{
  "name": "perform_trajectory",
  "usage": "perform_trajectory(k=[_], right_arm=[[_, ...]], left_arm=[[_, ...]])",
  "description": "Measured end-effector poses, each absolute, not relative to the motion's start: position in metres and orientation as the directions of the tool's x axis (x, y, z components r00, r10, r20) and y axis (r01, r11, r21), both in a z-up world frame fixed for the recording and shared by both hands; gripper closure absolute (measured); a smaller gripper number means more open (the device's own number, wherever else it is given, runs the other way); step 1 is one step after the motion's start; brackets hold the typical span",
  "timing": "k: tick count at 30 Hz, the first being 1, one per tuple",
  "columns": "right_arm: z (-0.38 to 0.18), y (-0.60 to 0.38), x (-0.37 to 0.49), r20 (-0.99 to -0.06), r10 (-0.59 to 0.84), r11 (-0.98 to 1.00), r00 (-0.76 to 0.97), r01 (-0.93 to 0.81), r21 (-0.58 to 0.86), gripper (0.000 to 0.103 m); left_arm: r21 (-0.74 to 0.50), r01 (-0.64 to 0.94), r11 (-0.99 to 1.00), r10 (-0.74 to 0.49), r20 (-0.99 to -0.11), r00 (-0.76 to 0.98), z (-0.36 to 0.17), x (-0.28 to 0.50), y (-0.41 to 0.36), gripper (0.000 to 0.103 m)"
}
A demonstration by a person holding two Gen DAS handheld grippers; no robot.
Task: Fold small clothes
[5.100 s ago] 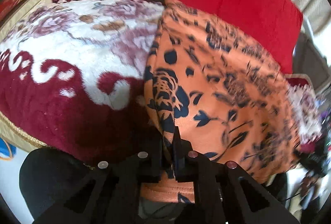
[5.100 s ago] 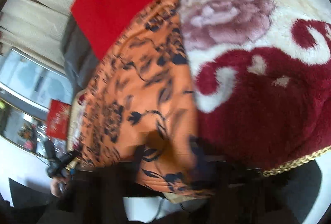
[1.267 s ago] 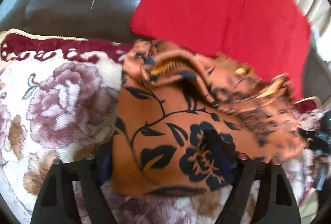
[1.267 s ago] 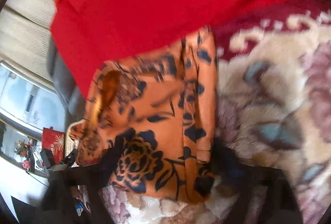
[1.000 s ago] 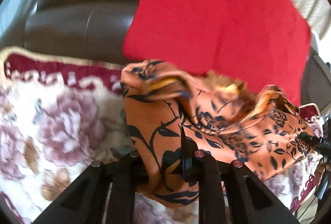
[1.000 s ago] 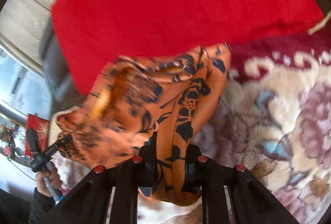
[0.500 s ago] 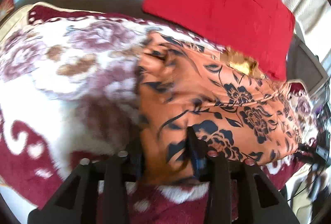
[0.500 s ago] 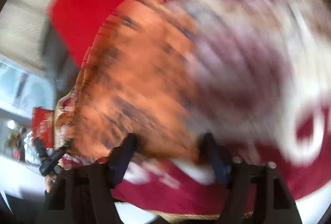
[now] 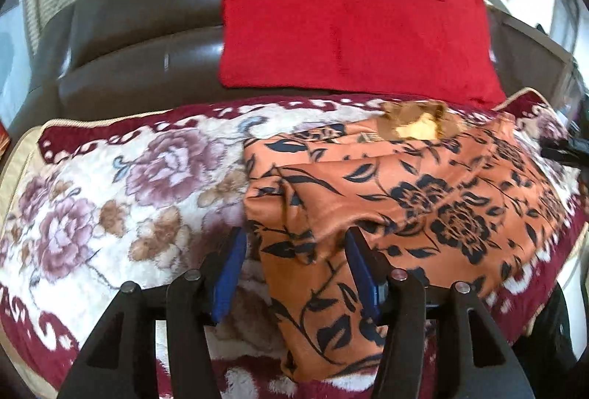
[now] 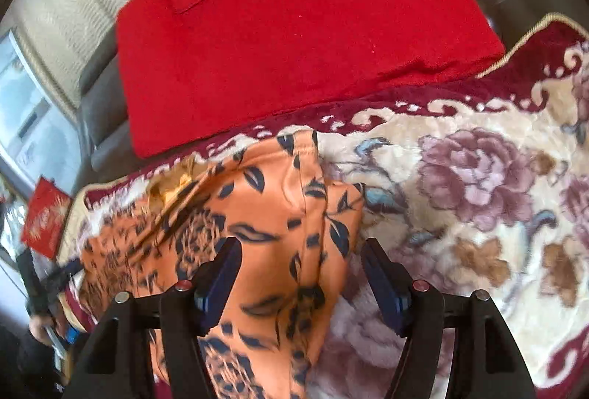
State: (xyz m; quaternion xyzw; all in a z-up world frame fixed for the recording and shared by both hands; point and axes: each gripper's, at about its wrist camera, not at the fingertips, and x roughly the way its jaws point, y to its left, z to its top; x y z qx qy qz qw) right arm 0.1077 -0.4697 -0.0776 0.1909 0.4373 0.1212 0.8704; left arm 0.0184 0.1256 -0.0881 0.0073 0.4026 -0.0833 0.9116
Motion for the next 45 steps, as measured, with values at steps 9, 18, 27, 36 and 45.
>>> perform_trajectory(k=[9, 18, 27, 36, 45], right_arm=[[-0.102, -0.454, 0.091, -0.725, 0.391, 0.894, 0.567, -0.047, 0.446, 0.031], [-0.103, -0.458, 0.104, -0.716, 0.400, 0.870, 0.572, 0.011, 0.494, 0.031], [-0.098, -0.451, 0.139, -0.706, 0.414, 0.876, 0.574, -0.041, 0.481, 0.031], [-0.115, -0.427, 0.209, -0.765, 0.375, 0.911, 0.524, -0.054, 0.409, 0.031], [-0.071, -0.412, 0.196, -0.744, 0.260, 0.960, 0.616, -0.079, 0.270, 0.095]], left_arm=[[0.064, 0.301, 0.951, -0.137, -0.788, 0.601, -0.085, 0.053, 0.117, 0.059], [-0.402, -0.088, 0.911, -0.269, -0.743, 0.613, -0.074, 0.139, 0.185, 0.043], [-0.304, 0.048, 0.952, -0.274, -0.768, 0.579, -0.096, 0.106, 0.171, 0.043], [-0.294, 0.032, 0.955, -0.255, -0.766, 0.590, -0.103, 0.143, 0.159, 0.043], [-0.201, 0.054, 0.978, -0.184, -0.715, 0.674, -0.076, 0.134, 0.147, 0.095]])
